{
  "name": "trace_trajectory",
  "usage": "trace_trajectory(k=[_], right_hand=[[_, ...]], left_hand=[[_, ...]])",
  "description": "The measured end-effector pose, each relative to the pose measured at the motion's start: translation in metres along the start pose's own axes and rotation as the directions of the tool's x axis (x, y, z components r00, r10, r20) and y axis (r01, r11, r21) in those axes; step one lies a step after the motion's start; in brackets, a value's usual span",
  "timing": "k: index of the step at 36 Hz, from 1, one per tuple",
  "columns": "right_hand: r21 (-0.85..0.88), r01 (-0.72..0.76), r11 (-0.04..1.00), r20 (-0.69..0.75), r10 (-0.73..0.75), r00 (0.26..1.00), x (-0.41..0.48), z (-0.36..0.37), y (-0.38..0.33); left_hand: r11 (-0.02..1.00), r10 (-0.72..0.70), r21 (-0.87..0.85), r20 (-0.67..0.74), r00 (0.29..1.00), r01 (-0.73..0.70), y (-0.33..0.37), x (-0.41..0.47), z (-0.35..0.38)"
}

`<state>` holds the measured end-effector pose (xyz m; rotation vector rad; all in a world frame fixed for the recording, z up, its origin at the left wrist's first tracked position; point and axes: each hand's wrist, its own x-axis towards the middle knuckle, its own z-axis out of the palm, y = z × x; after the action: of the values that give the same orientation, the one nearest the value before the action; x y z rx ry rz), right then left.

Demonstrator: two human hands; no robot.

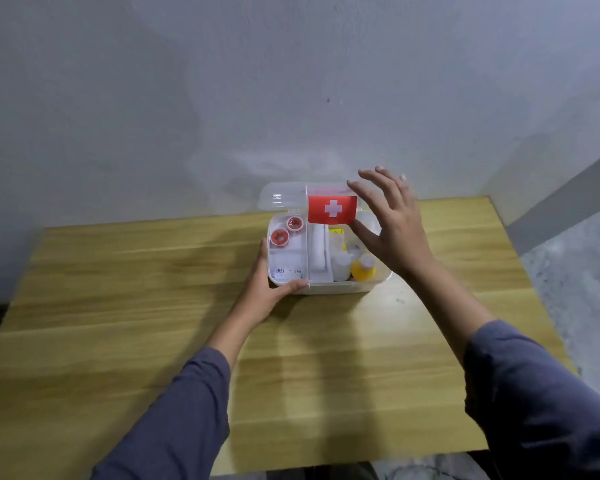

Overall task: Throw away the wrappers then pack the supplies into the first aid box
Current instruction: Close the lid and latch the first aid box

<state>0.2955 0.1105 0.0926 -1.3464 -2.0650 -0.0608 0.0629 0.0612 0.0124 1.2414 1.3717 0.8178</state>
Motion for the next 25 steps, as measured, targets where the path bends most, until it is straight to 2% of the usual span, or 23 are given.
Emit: trace_trajectory(k=[3, 9, 15, 20, 25], right_hand=[[-0.096, 0.054, 0.994, 0.02, -0.052, 0.998, 0.0, 0.002, -0.003], [-0.055, 0.036, 0.998, -0.001, -0.036, 0.999, 0.001, 0.0, -0.008], [-0.077, 0.061, 0.995, 0.007, -0.061, 0.998, -0.014, 0.002, -0.005], [-0.126, 0.077, 0.989, -0.046, -0.083, 0.995, -0.02, 0.008, -0.006], [-0.083, 0.063, 0.995, -0.037, -0.066, 0.997, -0.015, 0.006, -0.008]], left_hand=[[1.0, -0.016, 0.003, 0.006, 1.0, 0.016, -0.004, 0.002, -0.001], [1.0, 0.001, -0.007, 0.014, 1.0, -0.001, -0.001, 0.0, -0.002], [0.997, 0.077, -0.011, 0.067, 0.995, -0.077, -0.002, 0.0, -0.005], [0.996, 0.086, -0.024, 0.041, 0.995, -0.085, 0.001, -0.002, -0.003], [0.995, 0.09, -0.039, 0.033, 0.995, -0.089, 0.001, -0.003, -0.004]])
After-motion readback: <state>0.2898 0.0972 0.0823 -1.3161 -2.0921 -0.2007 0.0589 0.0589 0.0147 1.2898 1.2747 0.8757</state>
